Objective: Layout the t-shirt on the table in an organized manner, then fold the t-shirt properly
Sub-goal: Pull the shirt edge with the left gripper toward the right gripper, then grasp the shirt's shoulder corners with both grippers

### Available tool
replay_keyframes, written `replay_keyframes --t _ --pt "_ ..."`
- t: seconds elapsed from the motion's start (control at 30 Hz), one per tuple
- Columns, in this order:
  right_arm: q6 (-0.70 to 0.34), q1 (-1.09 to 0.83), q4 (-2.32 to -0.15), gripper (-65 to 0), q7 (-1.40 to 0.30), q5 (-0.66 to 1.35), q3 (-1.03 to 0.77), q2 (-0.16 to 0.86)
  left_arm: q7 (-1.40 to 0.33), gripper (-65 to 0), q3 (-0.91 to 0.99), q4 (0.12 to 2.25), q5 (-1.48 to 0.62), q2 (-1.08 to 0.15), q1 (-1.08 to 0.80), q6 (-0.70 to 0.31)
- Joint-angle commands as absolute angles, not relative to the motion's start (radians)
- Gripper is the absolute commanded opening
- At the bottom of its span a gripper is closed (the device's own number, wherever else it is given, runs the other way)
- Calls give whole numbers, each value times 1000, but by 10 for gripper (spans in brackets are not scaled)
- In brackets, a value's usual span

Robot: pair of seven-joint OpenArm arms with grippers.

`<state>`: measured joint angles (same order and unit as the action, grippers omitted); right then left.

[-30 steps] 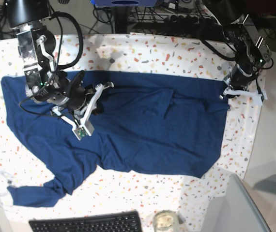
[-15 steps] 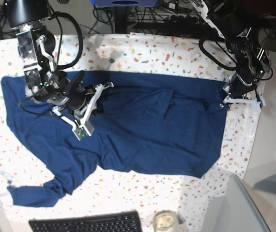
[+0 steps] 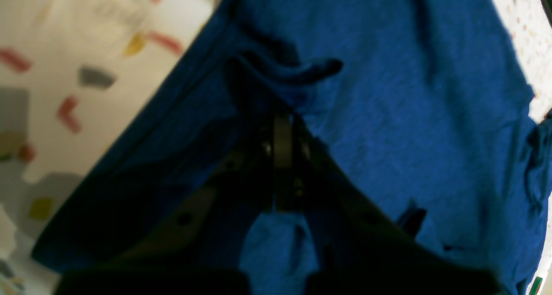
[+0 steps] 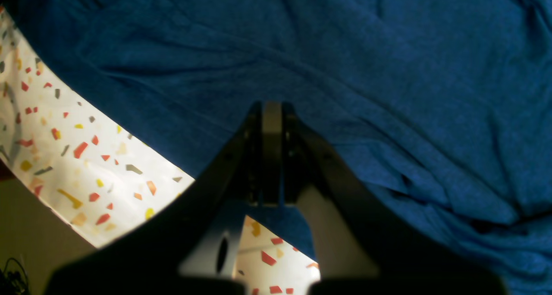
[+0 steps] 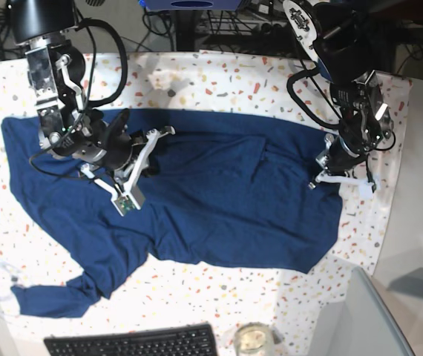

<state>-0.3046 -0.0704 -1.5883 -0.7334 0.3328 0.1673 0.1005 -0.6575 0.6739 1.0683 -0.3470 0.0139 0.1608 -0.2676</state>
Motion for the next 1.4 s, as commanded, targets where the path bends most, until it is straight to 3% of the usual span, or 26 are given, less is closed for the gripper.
replay_keyframes --t 0.0,0.5,0.73,0.87,0.93,1.0,1.17,1.3,1.37 --pt "-311 -59 -1604 -648 -713 341 163 105 -642 -650 676 1082 -360 8 188 -274" --pt "-311 -77 -1623 -648 -710 341 159 133 -644 -650 682 1141 -363 10 182 -274" --pt "-311 -206 -1768 -648 -578 341 -176 47 -638 -650 684 1392 -401 7 -44 -282" --pt "-325 -202 -1765 -647 -576 355 -389 13 -642 -650 748 1438 -648 -48 -179 -410" --pt "-390 -188 -1765 -639 -582 450 -507 12 -644 -650 786 1437 -737 -82 -229 -443" --pt "-444 -170 -1741 -585 -630 579 -634 15 -644 -650 816 1425 -760 -96 -260 -443" --pt "-466 -97 -1561 -368 -895 788 -851 77 -644 -650 862 1406 -760 -79 -274 -444" --pt "-530 -104 -1455 -305 -928 840 -883 117 -641 -314 877 1354 -762 -74 -268 -447" --pt "-565 -114 -1446 -305 -929 839 -886 125 -639 -204 875 1333 -760 -74 -265 -447"
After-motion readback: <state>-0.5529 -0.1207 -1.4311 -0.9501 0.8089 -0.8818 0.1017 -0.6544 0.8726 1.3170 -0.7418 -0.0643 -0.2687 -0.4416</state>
